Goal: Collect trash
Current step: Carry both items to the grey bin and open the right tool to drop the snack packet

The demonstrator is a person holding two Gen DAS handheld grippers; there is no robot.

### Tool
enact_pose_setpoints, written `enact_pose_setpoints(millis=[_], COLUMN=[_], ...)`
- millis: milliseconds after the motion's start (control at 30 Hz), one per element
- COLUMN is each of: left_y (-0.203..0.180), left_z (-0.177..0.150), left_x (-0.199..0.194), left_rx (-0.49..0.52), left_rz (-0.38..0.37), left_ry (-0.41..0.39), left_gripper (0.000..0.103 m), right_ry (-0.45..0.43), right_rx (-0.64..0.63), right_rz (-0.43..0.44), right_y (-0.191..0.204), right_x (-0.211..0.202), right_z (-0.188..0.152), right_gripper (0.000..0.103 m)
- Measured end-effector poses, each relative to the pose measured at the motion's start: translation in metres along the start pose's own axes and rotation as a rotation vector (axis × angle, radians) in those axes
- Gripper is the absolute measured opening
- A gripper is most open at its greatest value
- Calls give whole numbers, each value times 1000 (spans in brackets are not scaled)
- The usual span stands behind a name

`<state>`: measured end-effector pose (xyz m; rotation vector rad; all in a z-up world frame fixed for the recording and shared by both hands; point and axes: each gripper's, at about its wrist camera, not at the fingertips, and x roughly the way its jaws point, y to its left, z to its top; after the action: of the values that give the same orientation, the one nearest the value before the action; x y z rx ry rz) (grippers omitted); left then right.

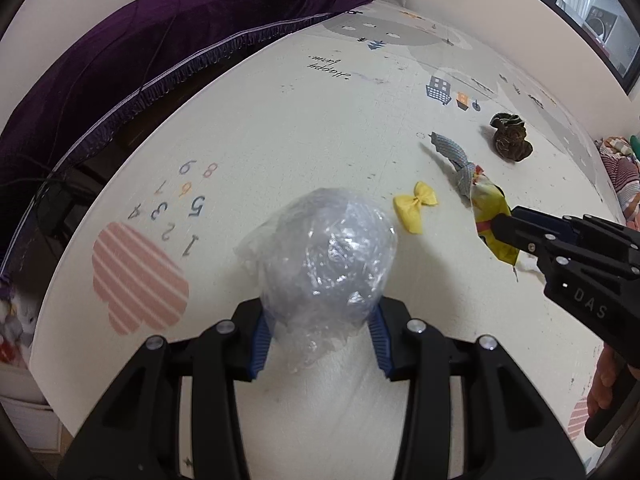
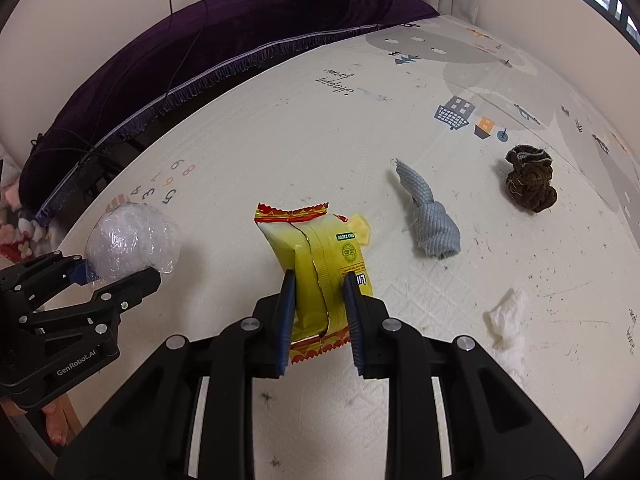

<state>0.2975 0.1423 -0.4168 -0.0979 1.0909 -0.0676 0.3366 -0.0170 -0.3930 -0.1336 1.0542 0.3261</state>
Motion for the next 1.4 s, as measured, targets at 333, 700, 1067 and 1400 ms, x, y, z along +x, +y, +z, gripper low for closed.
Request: enact_pose_setpoints(millis=[333, 700, 1067, 1400], left_y=[0, 58, 108, 116], left_z=[-85, -200, -367, -499], left_x=[-82, -180, -284, -332], left_rx=[-199, -498, -838, -1108], left_rz=[92, 264, 462, 581], left_ry=[-26, -69, -96, -109], left_gripper=[42, 42, 42, 42], right_ry=[2, 28, 39, 117], right_rx=[-168, -452, -776, -1080], right_rz=[91, 266, 522, 672], right_y=[32, 151, 319, 419], right_x=[-65, -105, -159, -185], right_z=[-46, -96, -198, -319], right_gripper=[23, 23, 23, 23])
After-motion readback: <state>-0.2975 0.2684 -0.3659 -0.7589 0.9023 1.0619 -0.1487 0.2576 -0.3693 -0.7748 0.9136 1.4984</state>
